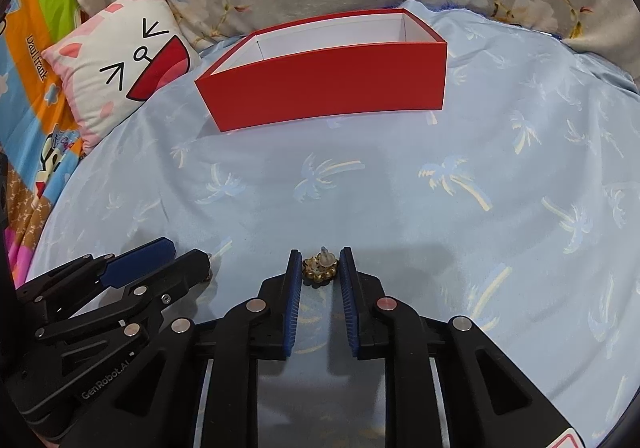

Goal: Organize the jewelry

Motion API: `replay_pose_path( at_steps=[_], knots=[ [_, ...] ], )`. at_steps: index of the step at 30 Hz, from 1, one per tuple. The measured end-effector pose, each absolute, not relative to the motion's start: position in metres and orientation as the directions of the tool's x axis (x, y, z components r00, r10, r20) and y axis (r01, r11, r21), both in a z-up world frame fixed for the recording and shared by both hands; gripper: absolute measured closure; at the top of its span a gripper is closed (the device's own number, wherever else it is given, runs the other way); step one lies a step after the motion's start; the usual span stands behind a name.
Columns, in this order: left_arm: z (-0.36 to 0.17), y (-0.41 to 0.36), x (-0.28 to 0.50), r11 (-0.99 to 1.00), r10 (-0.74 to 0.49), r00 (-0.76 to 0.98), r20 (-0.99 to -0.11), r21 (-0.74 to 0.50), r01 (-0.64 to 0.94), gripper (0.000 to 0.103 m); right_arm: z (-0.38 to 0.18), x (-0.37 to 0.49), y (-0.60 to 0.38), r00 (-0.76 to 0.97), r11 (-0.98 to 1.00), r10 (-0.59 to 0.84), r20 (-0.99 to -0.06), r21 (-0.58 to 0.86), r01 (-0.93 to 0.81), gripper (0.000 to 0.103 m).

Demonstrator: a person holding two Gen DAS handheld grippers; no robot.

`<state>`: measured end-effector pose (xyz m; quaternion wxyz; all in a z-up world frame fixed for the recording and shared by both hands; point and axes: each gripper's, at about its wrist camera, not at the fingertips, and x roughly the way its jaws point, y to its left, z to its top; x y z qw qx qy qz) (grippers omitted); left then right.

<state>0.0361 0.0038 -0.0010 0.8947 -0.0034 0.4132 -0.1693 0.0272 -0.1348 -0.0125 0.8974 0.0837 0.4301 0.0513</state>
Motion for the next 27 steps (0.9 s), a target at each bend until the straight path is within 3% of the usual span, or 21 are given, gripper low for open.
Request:
replay_pose_path(
  at_steps=[9,16,27],
  knots=[
    [-0.003,-0.005,0.035,0.938,-0.301,0.588,-0.751,-0.122,0.324,0.070,-0.012,0.015,-0.144,0.632,0.980,0.139,-0.763,0.196,0.020,0.085],
    [-0.004,-0.008,0.034,0.935,-0.303,0.581,-0.755,-0.117,0.335,0.085,-0.012,0.010,-0.149,0.634,0.979,0.137,-0.761,0.203,0.033,0.085],
    [-0.002,-0.001,0.034,0.935,-0.323,0.580,-0.748,-0.156,0.320,0.086,-0.009,0.006,-0.156,0.649,0.973,0.153,-0.745,0.228,0.032,0.085]
  ],
)
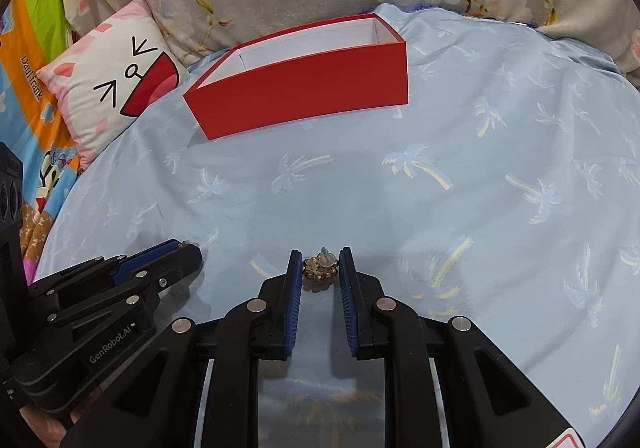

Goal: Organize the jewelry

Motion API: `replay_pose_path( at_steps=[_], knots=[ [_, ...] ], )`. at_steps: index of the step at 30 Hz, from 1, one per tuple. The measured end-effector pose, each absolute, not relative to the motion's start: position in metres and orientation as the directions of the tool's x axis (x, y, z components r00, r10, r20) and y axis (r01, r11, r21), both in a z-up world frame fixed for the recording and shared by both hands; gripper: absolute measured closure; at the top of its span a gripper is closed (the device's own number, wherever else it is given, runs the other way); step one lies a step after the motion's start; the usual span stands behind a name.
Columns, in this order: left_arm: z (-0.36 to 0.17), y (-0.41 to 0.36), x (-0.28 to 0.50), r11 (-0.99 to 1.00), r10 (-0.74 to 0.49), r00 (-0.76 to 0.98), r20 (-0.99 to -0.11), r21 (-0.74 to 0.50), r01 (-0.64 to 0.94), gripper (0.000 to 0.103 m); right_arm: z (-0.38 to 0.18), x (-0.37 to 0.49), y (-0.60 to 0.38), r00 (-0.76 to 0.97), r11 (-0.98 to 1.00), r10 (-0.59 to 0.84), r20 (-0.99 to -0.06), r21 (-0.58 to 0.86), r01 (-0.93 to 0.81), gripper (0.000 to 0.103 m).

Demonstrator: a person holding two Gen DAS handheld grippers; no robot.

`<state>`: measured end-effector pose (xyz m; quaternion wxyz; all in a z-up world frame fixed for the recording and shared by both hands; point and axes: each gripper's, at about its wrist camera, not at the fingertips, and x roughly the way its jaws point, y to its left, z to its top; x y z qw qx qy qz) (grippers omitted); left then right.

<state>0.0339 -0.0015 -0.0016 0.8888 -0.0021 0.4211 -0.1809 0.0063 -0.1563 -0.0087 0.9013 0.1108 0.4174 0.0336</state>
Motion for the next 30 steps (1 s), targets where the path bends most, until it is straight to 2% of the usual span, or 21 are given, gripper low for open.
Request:
replay_pose_path(
  at_steps=[14,30],
  knots=[
    [0.026,0.011,0.054,0.951,-0.294,0.643,-0.707,-0.148,0.272,0.085,0.011,0.010,-0.164,0.683,0.968,0.166,-0.711,0.248,0.023,0.085],
    [0.060,-0.001,0.100,0.963,-0.252,0.698,-0.671,-0.101,0.251,0.085,0.045,0.053,-0.175,0.737,0.969,0.155,-0.658,0.246,0.016,0.085]
  ],
)
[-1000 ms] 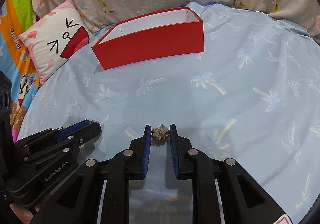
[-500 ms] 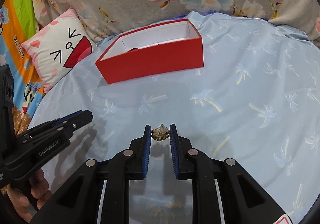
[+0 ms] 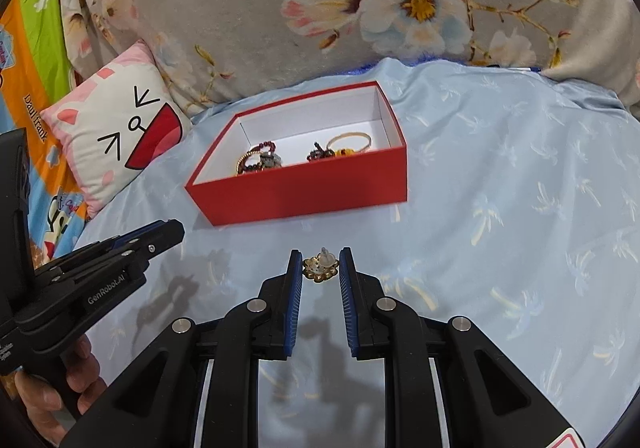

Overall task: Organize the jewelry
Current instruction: 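Carry the gold flower ring over the red box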

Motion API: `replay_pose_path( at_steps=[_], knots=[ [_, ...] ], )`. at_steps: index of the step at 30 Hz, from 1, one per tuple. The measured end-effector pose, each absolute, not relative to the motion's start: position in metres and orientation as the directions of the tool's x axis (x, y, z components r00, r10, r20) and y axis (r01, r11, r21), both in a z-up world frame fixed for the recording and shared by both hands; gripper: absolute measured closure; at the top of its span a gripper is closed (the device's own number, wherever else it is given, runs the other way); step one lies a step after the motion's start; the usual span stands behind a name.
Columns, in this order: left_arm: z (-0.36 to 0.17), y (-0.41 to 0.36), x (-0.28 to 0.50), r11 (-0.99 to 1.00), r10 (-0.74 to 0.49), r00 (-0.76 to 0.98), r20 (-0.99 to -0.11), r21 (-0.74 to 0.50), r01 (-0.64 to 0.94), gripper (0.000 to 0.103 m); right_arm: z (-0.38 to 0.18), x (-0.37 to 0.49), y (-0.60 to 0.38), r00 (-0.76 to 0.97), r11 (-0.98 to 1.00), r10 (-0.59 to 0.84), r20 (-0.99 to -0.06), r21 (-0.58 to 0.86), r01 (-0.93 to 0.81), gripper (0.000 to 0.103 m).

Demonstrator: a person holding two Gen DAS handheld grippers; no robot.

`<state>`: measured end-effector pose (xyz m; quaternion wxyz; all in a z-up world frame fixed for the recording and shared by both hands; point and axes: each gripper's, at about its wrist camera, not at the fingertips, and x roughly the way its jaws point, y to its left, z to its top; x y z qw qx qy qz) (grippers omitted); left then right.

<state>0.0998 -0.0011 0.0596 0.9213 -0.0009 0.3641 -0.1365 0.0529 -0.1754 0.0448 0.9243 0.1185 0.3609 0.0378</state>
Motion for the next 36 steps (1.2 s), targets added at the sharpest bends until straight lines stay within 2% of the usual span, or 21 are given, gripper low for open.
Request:
replay_pose_path(
  at_steps=[19,36],
  knots=[
    [0.073,-0.017,0.152,0.969,-0.225,0.715,-0.662,-0.072,0.238,0.085,0.068,0.112,-0.156,0.771,0.977,0.166,-0.615,0.210,-0.043,0.085],
    [0.089,-0.029,0.208,0.973,-0.202,0.747,-0.633,-0.044,0.225,0.085,0.078,0.174,-0.172,0.793,0.979,0.134,-0.595,0.202,-0.014,0.085]
  ],
)
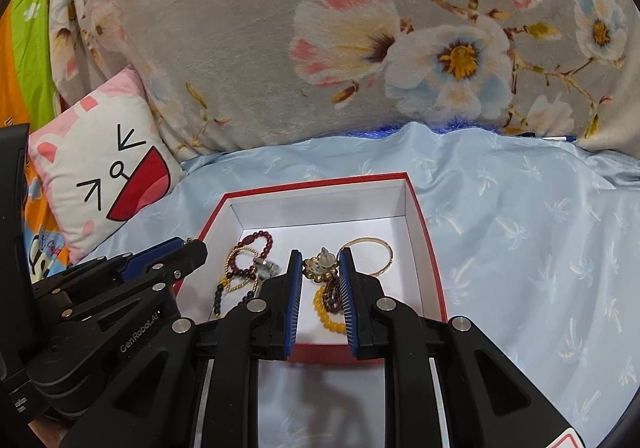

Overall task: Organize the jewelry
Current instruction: 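Carry the gold flower ring over the red box, then lower the ring into the box and open the tools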

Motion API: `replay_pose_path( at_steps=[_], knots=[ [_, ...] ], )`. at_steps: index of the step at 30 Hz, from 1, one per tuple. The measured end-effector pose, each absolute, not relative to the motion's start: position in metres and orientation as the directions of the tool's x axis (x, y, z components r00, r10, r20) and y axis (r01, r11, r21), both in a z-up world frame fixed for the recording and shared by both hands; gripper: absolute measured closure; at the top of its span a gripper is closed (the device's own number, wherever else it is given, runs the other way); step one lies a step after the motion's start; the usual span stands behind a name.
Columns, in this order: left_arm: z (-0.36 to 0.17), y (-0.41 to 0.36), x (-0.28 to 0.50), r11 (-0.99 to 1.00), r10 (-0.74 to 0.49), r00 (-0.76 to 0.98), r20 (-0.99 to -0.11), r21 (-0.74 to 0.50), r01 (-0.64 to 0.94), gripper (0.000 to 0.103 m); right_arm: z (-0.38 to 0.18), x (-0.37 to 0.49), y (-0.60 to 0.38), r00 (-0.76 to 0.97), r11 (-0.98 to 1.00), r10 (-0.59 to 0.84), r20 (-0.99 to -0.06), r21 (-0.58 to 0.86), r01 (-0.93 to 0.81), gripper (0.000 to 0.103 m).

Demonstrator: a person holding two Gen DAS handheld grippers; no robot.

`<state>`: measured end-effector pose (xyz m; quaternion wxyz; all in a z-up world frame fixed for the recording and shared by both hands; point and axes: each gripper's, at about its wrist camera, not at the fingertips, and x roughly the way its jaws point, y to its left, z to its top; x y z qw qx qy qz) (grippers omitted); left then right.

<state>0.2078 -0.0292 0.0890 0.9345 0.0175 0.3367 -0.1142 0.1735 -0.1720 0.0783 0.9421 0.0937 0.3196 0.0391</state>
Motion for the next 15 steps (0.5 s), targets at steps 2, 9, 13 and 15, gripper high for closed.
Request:
replay_pose_path(
  at_steps=[2,9,13,15],
  knots=[
    [0.086,-0.031,0.214,0.974,-0.199,0.745,-0.637,-0.043,0.224,0.085,0.075,0.181,-0.175,0.787,0.978,0.134,-0.602,0.207,-0.009,0.085],
    [0.076,-0.036,0.236,0.975,-0.185,0.738,-0.649,-0.028,0.220,0.085,0.062,0.204,-0.176,0.775,0.981,0.121,-0.620,0.192,0.001,0.085],
    [0.066,-0.038,0.246,0.977,-0.175,0.732,-0.659,-0.023,0.213,0.085,0.054,0.215,-0.177,0.768,0.983,0.114,-0.630,0.185,0.007,0.085],
    [0.062,-0.039,0.251,0.977,-0.174,0.727,-0.664,-0.024,0.211,0.085,0.051,0.219,-0.176,0.765,0.983,0.110,-0.634,0.181,0.009,0.085]
  ],
)
